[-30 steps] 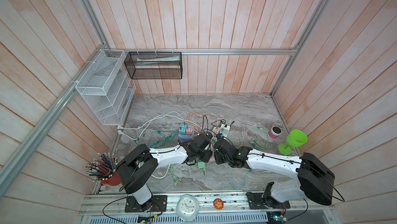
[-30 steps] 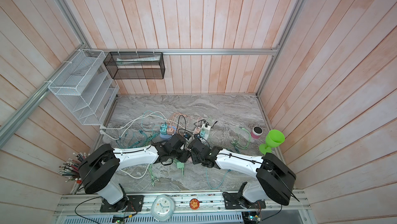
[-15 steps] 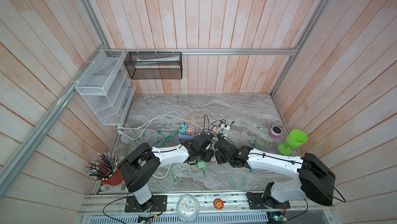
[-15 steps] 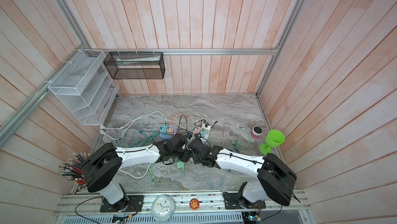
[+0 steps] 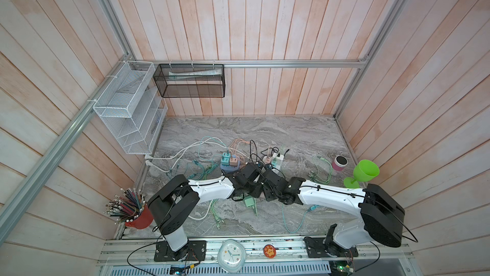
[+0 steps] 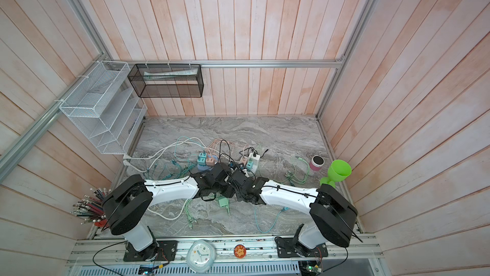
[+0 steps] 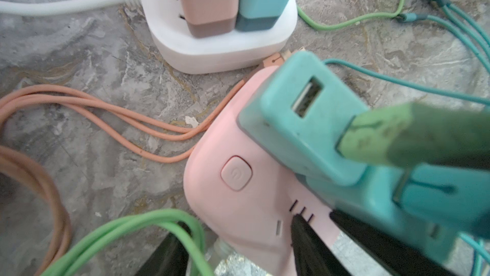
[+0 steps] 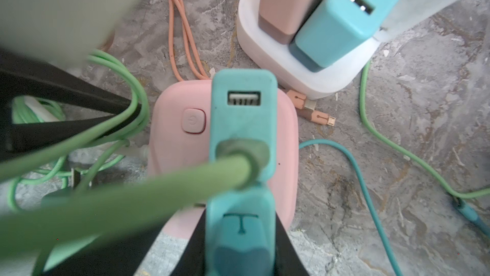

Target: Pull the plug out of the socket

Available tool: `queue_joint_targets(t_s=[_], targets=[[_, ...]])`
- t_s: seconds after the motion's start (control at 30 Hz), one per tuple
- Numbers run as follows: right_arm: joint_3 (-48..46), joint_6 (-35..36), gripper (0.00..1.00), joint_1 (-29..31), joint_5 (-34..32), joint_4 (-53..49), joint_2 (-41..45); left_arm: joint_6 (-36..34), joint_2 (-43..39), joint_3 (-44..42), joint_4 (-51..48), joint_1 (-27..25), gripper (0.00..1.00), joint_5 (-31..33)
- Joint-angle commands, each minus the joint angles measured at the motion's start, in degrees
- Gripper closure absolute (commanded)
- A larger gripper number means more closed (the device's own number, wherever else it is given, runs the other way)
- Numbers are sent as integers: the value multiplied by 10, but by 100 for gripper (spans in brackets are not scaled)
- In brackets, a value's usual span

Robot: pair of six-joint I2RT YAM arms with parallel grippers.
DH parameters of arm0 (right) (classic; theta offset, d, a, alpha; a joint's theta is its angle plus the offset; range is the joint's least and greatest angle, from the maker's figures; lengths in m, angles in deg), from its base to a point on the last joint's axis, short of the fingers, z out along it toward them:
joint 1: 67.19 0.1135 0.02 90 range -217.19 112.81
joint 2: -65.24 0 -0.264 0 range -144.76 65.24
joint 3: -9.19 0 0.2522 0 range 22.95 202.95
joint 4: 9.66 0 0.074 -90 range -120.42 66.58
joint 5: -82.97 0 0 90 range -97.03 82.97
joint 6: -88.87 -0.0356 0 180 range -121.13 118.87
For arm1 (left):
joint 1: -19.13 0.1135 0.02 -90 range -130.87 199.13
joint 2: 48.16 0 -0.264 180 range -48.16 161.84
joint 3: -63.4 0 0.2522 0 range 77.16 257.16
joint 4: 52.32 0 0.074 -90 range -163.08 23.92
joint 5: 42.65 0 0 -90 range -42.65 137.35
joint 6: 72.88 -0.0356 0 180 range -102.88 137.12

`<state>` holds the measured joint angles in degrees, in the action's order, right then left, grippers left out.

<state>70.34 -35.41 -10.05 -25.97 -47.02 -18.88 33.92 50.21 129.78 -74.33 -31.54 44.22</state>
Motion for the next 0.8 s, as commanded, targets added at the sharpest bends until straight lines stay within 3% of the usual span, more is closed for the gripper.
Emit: queue_joint_targets(t_s=[0.0,0.33,0.6,0.77], targets=[[4,-5,100,10,6,55,25,-5,47,-21,-75,4,38,11],[-34,-10,100,-13,6,91,81,-3,57,-15,-81,4,40,9],[15,6,100,-7,27,30,20,-4,64,-11,-85,4,41,11],[-1,-5,100,-8,2,24,47,-3,50,-21,-83,5,41,15]])
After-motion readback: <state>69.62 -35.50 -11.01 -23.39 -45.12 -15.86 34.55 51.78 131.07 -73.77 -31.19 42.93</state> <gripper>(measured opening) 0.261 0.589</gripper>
